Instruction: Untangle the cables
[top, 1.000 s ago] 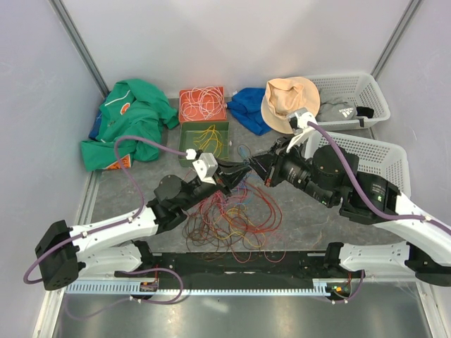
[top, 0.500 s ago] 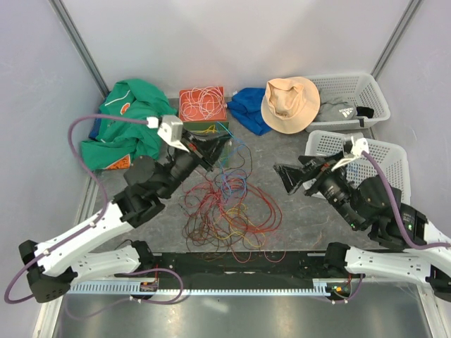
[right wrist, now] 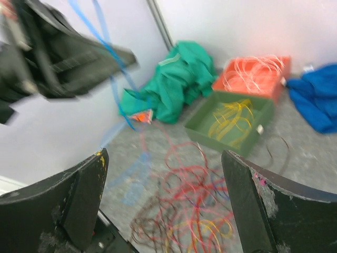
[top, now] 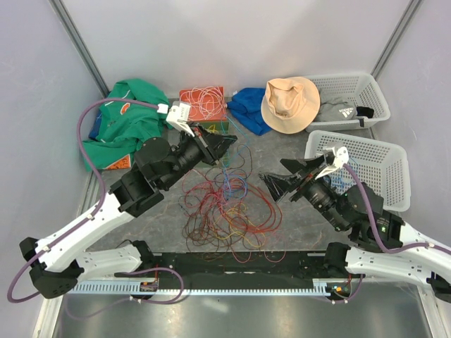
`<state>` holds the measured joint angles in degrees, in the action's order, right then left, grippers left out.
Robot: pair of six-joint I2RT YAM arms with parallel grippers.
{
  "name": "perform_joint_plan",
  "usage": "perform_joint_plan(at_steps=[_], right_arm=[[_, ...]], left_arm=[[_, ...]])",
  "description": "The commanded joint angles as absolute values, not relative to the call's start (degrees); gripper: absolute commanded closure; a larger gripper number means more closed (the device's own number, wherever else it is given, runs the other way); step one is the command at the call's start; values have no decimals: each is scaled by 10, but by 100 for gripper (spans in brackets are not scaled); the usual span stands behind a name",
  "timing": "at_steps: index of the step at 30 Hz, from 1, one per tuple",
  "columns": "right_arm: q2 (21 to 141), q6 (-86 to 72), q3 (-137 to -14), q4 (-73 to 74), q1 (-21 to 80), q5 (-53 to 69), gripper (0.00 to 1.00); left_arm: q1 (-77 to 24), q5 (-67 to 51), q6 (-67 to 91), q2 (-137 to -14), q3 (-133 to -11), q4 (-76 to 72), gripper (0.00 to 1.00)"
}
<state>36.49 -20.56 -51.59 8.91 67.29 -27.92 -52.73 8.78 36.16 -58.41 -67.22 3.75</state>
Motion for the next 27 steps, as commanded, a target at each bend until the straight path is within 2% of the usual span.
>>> perform_joint_plan(at_steps=[1,11,17,27], right_arm=[[376,-172,-530,-18,673,-228,5],[453,-134,-561,-55,673,-244,6],[497,-98,-571,-81,673,-314,7],[551,-67,-597,-110,647,-384,20]], left_arm=[[-525,80,399,-586,-668,68,98],[-524,62,399,-605,-665,75,98],[-525,40,403,-603,-653,68,98],[-525,15,410,-580,-630,63,98]])
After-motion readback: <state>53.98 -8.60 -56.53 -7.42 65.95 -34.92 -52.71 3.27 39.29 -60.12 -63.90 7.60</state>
